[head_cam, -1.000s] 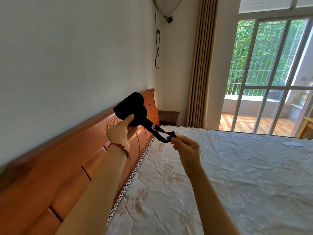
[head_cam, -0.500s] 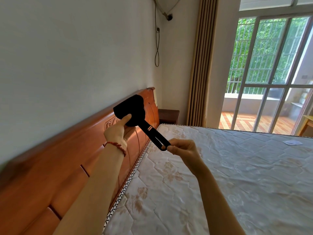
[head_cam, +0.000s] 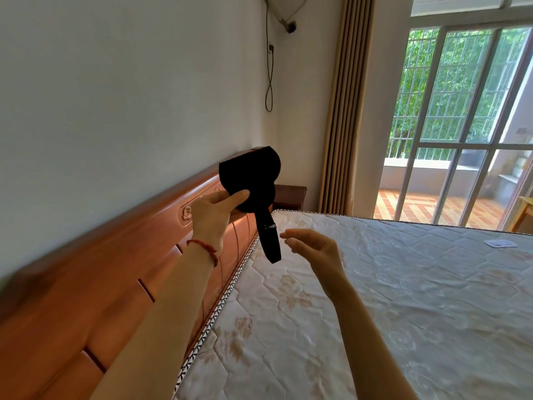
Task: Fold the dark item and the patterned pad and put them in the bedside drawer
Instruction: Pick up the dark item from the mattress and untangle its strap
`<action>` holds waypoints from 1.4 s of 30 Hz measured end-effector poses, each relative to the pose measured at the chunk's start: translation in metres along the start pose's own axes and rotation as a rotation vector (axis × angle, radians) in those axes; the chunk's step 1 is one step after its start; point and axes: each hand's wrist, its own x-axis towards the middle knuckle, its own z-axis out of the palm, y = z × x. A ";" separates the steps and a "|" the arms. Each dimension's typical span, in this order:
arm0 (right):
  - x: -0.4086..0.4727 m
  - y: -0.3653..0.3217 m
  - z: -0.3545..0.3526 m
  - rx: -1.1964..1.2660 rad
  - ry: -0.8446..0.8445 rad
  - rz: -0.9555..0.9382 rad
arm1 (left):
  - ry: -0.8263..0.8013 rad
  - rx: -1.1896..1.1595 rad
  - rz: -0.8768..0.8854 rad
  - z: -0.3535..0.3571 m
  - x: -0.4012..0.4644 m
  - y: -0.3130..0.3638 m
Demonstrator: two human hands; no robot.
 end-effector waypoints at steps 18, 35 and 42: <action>-0.008 0.012 0.006 -0.006 -0.213 0.189 | -0.147 0.069 0.089 0.005 -0.007 -0.004; -0.012 0.008 0.015 0.070 -0.147 0.407 | 0.190 0.419 0.440 -0.003 0.004 -0.036; -0.002 -0.001 0.016 0.095 -0.077 0.476 | 0.159 0.651 0.739 -0.007 -0.002 -0.044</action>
